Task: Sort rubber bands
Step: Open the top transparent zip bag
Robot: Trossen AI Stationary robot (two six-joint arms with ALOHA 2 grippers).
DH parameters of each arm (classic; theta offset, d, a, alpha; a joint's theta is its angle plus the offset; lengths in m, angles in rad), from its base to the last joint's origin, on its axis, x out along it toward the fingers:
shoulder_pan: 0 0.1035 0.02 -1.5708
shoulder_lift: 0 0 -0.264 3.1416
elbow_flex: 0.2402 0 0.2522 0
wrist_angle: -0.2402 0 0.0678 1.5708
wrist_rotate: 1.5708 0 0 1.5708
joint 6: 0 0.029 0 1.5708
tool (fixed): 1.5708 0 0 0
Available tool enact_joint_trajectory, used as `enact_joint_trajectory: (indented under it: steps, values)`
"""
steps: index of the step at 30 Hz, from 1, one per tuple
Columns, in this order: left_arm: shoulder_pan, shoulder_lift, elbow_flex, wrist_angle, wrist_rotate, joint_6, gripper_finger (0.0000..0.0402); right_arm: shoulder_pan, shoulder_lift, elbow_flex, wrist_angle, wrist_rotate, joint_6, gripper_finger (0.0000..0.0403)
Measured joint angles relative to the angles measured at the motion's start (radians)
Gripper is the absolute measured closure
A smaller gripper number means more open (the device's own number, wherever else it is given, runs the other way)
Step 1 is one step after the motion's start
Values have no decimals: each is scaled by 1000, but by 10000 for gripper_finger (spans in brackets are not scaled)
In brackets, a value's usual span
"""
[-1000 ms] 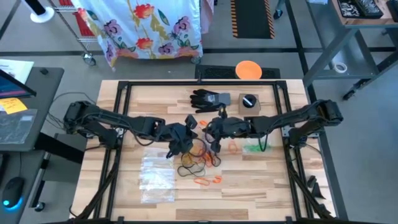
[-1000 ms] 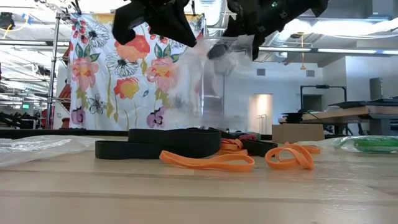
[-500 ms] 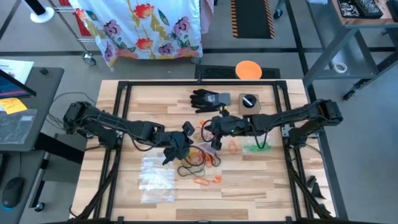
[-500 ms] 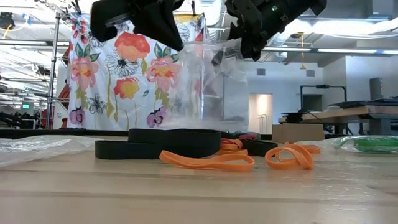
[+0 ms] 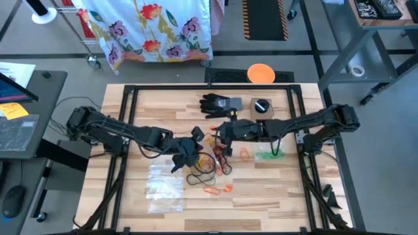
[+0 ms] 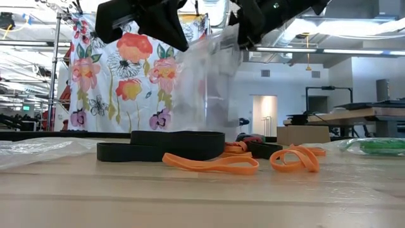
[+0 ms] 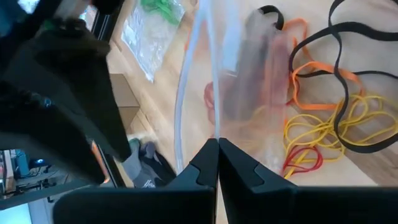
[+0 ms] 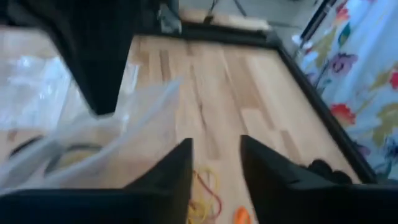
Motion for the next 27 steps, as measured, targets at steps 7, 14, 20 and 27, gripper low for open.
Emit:
enact_joint_trajectory:
  steps: [7,14,20,27]
  values:
    - [1,0,0,0,0,5,401,-36,38,87,-18,-189,107,158]
    - [3,0,0,-15,3,-6,401,-39,172,195,-134,-251,133,163]
    - [-2,0,0,-24,7,-9,401,-47,188,225,-178,-216,127,180]
    - [-6,0,0,-19,11,17,401,-47,205,227,-179,-199,67,207]
